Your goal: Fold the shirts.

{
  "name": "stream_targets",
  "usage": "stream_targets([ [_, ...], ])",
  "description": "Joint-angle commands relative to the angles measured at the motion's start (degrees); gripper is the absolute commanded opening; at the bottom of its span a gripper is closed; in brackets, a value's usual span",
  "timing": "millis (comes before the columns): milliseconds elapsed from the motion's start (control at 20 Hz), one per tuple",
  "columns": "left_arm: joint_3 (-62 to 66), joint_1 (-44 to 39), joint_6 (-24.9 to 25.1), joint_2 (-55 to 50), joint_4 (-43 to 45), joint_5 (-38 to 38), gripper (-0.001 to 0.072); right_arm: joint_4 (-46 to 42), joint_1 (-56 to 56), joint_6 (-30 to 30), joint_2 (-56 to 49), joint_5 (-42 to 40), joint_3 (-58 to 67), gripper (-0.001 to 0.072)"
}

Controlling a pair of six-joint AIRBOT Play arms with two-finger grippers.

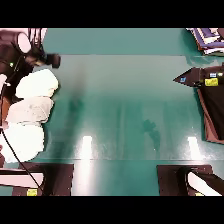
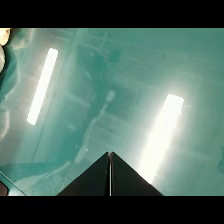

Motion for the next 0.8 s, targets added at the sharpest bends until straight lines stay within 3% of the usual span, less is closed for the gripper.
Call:
stream_targets([
  [0, -7.7, 7.4, -1.5, -3.5, 3.1, 1.4, 0.072, 0.0, 0.0, 0.1, 0.0, -0.1, 0.0, 0.0017],
  [300, -10.4, 12.2, -4.0, -7.7, 2.6, 4.7, 0.072, 0.0, 0.0, 0.1, 0.0, -2.0, 0.0, 0.0017],
  [350, -10.4, 12.2, -4.0, -7.8, 2.3, 5.0, 0.0661, 0.0, 0.0, 0.1, 0.0, -2.5, -0.1, 0.0016],
  [500, -10.4, 12.2, -3.9, -7.5, 0.7, 5.1, 0.0028, 0.1, 0.0, 0.1, 0.0, -3.2, 0.0, 0.0017],
  [750, -5.8, 10.8, -2.9, 1.4, -1.4, 3.9, 0.0027, 4.0, -0.6, 0.1, 0.0, -4.1, 2.4, 0.0016],
])
